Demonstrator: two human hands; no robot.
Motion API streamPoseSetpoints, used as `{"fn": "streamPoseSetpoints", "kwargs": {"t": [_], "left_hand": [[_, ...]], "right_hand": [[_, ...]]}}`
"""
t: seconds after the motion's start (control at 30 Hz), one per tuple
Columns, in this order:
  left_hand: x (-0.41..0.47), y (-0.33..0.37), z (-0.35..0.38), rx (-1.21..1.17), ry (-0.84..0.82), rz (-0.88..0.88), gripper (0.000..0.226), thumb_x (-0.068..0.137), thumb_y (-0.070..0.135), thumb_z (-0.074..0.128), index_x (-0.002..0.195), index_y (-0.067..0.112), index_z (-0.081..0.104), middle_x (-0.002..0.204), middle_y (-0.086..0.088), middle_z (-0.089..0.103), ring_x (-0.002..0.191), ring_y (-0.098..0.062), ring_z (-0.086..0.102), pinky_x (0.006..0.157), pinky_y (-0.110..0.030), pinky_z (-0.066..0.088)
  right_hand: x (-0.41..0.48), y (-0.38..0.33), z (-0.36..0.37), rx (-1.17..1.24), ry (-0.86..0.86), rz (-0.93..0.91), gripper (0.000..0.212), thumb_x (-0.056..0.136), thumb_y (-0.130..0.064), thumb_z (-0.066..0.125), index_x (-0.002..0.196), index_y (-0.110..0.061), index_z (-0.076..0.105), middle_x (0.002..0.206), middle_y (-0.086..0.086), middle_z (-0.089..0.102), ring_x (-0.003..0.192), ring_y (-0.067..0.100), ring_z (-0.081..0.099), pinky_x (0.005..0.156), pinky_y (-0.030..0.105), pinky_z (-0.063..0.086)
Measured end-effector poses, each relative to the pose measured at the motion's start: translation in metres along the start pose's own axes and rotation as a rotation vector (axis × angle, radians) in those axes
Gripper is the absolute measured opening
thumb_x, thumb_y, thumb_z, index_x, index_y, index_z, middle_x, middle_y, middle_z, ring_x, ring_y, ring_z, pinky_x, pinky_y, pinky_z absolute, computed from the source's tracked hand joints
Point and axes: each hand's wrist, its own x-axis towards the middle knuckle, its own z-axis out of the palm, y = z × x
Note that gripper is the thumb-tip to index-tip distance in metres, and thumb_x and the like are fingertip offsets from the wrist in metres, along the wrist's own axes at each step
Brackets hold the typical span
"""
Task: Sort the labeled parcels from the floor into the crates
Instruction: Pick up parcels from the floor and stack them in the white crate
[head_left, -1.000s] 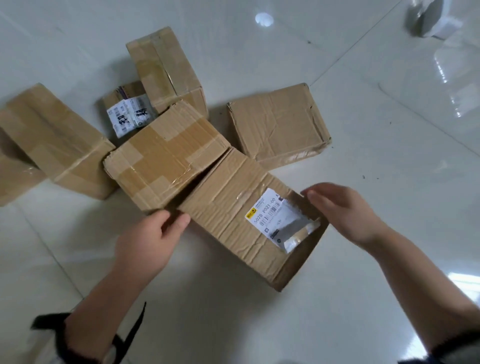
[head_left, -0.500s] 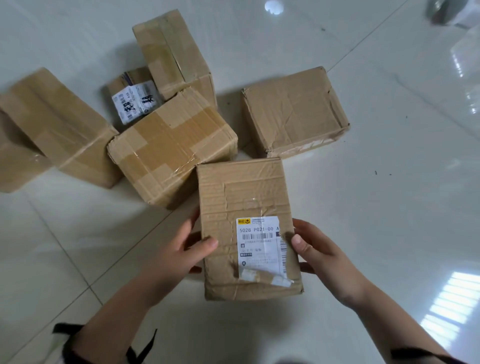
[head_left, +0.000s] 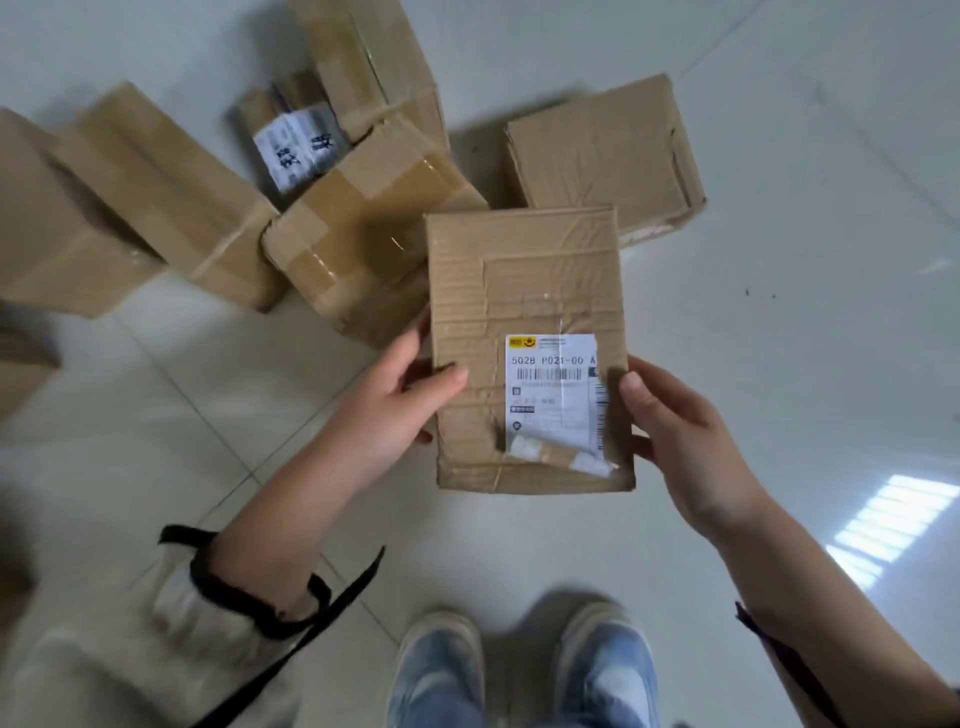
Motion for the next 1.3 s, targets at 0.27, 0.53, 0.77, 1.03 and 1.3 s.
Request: {"fn": "streamPoseSetpoints", "kwargs": {"t": [0.27, 0.53, 0.77, 1.03, 1.3], "left_hand": [[-0.116, 0.159, -0.022, 0.070, -0.039, 0.079, 0.036, 0.075, 0.041, 0.058, 0.111, 0.048, 0.059, 0.103, 0.020, 0.069, 0.099, -0.004, 0.064, 0.087, -0.043, 0.052], [-0.318, 0.414, -0.036, 0.060, -0.043, 0.203, 0.044, 0.062, 0.058, 0.061, 0.100, 0.034, 0.064, 0.099, 0.017, 0.071, 0.094, 0.001, 0.065, 0.082, -0.025, 0.046], [-0.467, 0.594, -0.056, 0.052, 0.005, 0.391, 0.025, 0.080, 0.041, 0.068, 0.099, 0.027, 0.062, 0.079, 0.018, 0.068, 0.075, 0.001, 0.061, 0.074, -0.029, 0.044], [-0.545, 0.630, -0.082, -0.016, -0.005, 0.524, 0.046, 0.063, 0.060, 0.061, 0.104, 0.038, 0.063, 0.105, 0.007, 0.071, 0.104, -0.018, 0.065, 0.099, -0.051, 0.045], [-0.570, 0.645, -0.059, -0.020, -0.093, 0.630, 0.018, 0.092, 0.025, 0.056, 0.108, 0.032, 0.060, 0.097, 0.017, 0.068, 0.078, 0.015, 0.061, 0.062, -0.002, 0.042]], "right_hand": [[-0.116, -0.168, -0.006, 0.003, 0.040, -0.031, 0.025, 0.098, -0.025, 0.042, 0.106, -0.035, 0.064, 0.094, -0.020, 0.070, 0.090, -0.003, 0.063, 0.067, 0.018, 0.053], [-0.332, -0.416, -0.015, 0.084, 0.150, -0.073, 0.027, 0.085, -0.037, 0.055, 0.111, -0.031, 0.056, 0.112, -0.007, 0.067, 0.096, 0.008, 0.064, 0.079, 0.036, 0.055], [-0.466, -0.606, -0.014, 0.053, 0.184, -0.295, 0.021, 0.097, -0.019, 0.043, 0.114, -0.023, 0.056, 0.105, -0.008, 0.068, 0.086, 0.001, 0.064, 0.066, 0.024, 0.054], [-0.537, -0.649, 0.022, 0.079, 0.206, -0.454, 0.019, 0.099, -0.020, 0.040, 0.106, -0.025, 0.057, 0.088, -0.019, 0.069, 0.080, -0.004, 0.063, 0.061, 0.020, 0.053], [-0.583, -0.647, 0.016, 0.150, 0.351, -0.494, 0.023, 0.098, -0.022, 0.041, 0.115, -0.018, 0.056, 0.095, -0.011, 0.069, 0.085, 0.002, 0.064, 0.062, 0.021, 0.053]]}}
